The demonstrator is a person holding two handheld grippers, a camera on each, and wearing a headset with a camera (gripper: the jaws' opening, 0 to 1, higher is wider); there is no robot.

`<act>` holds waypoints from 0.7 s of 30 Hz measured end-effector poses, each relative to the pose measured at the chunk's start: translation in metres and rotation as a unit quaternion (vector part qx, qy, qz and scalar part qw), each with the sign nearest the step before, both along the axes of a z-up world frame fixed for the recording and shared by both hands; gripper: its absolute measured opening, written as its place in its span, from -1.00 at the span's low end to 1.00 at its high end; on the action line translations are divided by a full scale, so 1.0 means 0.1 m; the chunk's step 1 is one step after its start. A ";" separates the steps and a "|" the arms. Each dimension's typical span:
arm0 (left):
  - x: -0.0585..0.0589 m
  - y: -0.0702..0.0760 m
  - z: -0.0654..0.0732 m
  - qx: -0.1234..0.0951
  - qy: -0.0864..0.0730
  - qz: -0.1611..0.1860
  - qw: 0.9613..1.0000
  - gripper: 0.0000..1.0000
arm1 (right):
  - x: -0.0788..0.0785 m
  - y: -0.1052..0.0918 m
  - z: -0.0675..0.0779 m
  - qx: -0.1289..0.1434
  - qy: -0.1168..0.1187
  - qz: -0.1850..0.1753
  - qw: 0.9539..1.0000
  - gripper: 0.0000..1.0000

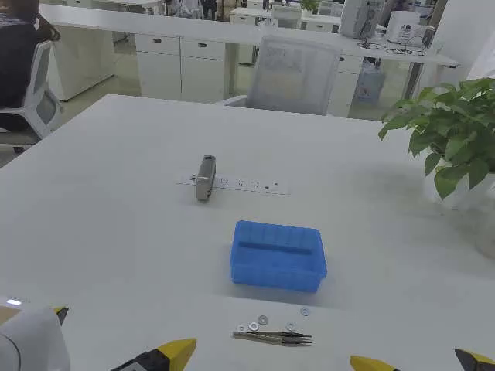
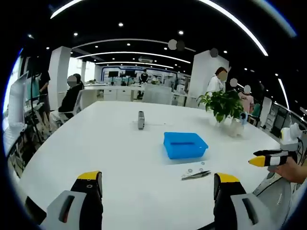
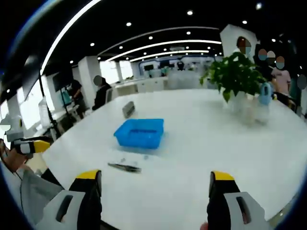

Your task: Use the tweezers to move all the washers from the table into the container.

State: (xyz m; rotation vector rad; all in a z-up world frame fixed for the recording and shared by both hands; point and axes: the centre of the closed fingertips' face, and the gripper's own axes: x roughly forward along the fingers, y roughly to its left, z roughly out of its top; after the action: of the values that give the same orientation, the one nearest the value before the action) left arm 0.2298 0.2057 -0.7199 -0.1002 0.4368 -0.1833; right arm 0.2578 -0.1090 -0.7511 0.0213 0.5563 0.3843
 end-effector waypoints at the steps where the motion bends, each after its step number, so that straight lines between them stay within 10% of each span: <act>1: 0.00 -0.01 0.00 -0.001 0.000 -0.001 1.000 0.98 | 0.00 -0.01 0.01 0.000 -0.001 -0.002 1.000 0.78; 21: 0.01 -0.11 0.06 -0.010 0.000 -0.015 1.000 0.98 | 0.07 0.05 0.19 -0.009 -0.015 0.004 1.000 0.75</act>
State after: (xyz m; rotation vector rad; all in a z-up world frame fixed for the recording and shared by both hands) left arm 0.2312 0.1946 -0.7135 -0.1139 0.4369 -0.2175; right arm 0.2646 -0.1038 -0.7322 -0.0045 0.5313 0.3870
